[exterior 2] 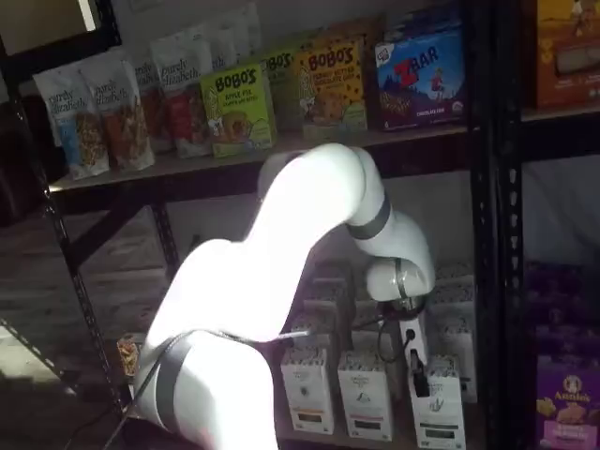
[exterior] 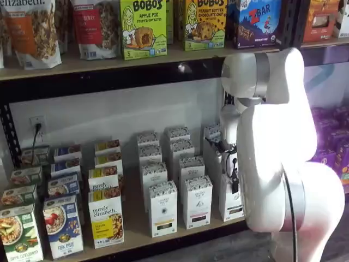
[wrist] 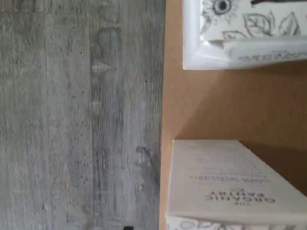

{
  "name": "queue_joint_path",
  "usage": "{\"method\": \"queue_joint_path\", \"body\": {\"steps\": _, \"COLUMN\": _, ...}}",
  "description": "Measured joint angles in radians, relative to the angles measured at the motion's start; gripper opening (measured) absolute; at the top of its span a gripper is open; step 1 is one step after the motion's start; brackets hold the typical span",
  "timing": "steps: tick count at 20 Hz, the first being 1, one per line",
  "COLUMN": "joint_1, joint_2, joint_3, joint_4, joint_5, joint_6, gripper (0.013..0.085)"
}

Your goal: Pick up the white box with a green strip in the middle, on the bottom shelf, the sixth box from the left

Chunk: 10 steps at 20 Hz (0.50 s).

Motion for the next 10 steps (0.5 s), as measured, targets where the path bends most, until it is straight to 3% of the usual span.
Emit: {"method": "queue_joint_path", "body": {"steps": 10, "joint_1": 0.0, "joint_2": 0.026, "joint_3": -0.036, "joint_4": 0.041, "joint_5": 0.01, "joint_6": -0.036, "gripper": 0.085}}
